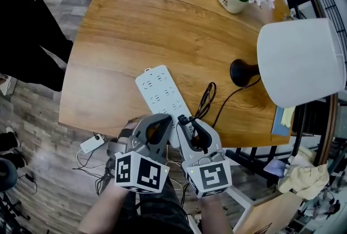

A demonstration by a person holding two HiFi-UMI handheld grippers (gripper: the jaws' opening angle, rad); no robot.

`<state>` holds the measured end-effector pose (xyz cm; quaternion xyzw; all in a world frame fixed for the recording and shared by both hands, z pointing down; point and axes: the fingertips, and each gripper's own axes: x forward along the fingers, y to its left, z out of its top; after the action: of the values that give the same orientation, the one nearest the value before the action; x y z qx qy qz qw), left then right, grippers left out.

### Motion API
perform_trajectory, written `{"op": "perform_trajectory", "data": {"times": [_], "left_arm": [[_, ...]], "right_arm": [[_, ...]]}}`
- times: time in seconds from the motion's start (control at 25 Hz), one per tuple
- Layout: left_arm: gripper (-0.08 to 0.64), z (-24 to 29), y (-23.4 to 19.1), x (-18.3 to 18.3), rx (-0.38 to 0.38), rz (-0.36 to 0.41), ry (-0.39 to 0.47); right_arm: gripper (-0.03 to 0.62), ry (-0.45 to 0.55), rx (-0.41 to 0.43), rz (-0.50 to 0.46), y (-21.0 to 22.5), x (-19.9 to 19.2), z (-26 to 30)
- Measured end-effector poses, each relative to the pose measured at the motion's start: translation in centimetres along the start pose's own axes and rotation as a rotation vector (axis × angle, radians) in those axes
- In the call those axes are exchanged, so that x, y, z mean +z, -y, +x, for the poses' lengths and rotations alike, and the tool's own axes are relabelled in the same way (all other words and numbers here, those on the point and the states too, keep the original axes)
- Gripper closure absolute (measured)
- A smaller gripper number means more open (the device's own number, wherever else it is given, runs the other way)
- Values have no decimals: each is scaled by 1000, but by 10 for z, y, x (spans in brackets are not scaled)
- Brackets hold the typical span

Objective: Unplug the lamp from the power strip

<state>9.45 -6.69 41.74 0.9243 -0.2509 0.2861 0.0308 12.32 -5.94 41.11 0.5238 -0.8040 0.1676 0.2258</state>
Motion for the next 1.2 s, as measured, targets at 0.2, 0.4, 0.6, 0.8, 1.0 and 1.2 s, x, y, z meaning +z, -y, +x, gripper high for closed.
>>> {"op": "perform_trajectory", "data": {"times": [0.2,0.4,0.6,0.8,1.0,1.2], "left_arm": [[565,7,-1,-2,-20,37,-31],[565,8,-3,-5,-30,7,-61],[565,9,-3,-5,-30,-18,-80],[566,10,-3,-5,-32,-44,-74],[566,10,-2,-3,-30,-31,-91],[566,11,-3,-4,-18,-39,-105]], "right_arm": [[496,-28,-6,31,1,-3,6],[514,-105,-62,-146,-9,1,9],[508,-72,-110,-160,-12,1,9],[522,-31,1,69,-1,0,7],[524,-60,-51,-13,-4,2,8],[525,-46,-90,-40,-7,4,8]]}}
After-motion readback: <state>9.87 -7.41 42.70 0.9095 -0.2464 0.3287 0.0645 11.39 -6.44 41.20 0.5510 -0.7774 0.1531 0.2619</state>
